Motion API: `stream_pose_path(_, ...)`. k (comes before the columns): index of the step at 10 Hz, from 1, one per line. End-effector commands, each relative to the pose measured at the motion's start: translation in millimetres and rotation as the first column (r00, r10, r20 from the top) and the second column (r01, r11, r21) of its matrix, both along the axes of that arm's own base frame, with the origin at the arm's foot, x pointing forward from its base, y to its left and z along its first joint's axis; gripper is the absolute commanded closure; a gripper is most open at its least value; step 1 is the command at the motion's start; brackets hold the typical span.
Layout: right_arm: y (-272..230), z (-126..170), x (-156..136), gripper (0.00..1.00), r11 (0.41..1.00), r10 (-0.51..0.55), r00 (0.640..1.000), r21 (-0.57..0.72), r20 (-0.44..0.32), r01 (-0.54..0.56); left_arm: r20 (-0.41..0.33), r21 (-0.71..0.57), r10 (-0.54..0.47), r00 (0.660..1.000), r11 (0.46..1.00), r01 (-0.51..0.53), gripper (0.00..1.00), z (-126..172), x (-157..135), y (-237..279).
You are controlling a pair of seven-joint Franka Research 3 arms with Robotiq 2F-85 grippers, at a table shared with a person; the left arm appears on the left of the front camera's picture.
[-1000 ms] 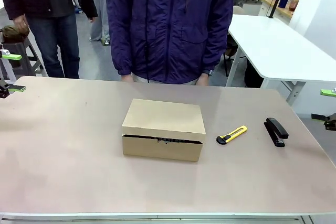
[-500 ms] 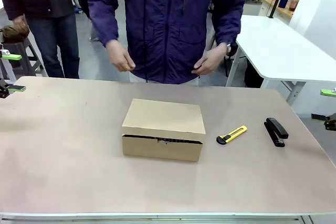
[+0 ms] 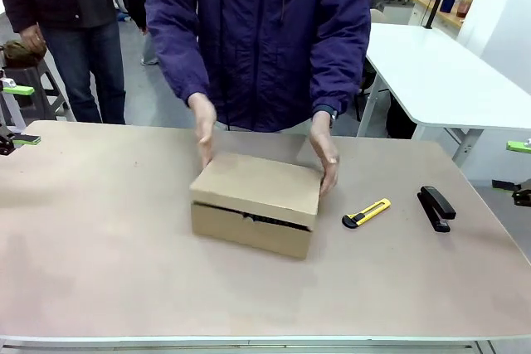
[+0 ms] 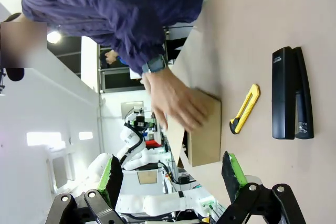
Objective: Pack the item into the box.
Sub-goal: Close the Mailer Box.
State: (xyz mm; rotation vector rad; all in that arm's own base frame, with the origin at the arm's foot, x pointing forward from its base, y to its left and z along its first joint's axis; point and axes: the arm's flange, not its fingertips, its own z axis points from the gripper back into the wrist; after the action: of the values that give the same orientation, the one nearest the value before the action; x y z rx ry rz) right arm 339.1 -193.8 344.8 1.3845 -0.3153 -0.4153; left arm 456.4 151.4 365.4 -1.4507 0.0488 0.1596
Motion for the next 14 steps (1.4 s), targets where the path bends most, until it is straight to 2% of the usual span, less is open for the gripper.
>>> stream_pose_path(1,2.6,1.4,-4.9,0.0,1.0,-0.003,1.0,-0.013,-0.001,0.003,-0.003,0.009,-0.008,1.0,1.0,0.008,0.0,3.4,-4.7,-1.3)
stream_pose_path(14,2.6,1.4,-4.9,0.0,1.0,-0.003,1.0,-0.013,-0.001,0.003,-0.003,0.009,-0.008,1.0,1.0,0.008,0.0,3.4,-4.7,-1.3)
